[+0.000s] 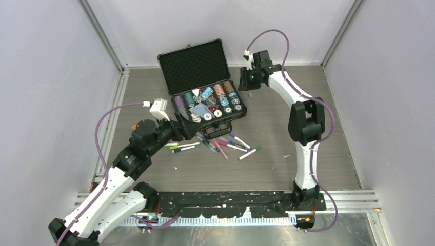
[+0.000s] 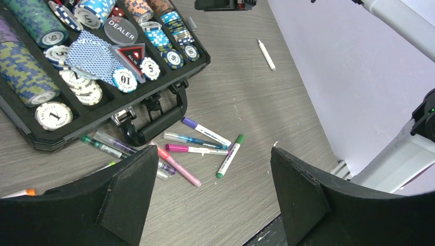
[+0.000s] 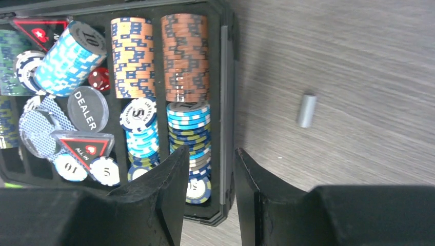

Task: Open the pen caps
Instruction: Adjust the pen cap at the center of the board.

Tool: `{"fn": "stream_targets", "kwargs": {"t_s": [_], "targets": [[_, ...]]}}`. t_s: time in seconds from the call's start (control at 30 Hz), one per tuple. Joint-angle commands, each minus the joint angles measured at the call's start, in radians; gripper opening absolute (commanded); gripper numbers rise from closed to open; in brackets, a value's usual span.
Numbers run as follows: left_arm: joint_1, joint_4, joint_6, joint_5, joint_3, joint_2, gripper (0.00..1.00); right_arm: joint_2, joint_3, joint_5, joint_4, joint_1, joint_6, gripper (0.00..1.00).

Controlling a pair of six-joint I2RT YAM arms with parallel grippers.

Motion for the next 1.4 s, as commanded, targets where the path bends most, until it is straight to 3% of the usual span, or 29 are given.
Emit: {"fn": "stream_targets", "kwargs": {"t_s": [0.0, 0.3, 0.63, 0.97, 1.37], "targets": [[0.006, -0.019, -0.012, 0.005, 0.001, -0.029, 0.82, 0.031, 0.024, -0.096, -0.011, -0.001, 0.046, 0.43], [0.006, -0.032, -0.013, -0.004, -0.015, -0.054, 0.82, 0.070, 0.032, -0.036, -0.032, -0.004, 0.012, 0.41], [0.006, -0.029, -0.014, -0.004, -0.020, -0.053, 0.82, 0.118, 0.029, -0.080, -0.033, -0.006, 0.037, 0.40], [0.006, -0.021, -0.013, -0.007, -0.019, -0.043, 0.82, 0.136, 0.009, -0.186, -0.034, 0.011, 0.067, 0.19], [0.006, -0.017, -0.013, -0.004, -0.017, -0.036, 0.82, 0.135, -0.004, -0.215, -0.013, 0.092, 0.118, 0.17]]}}
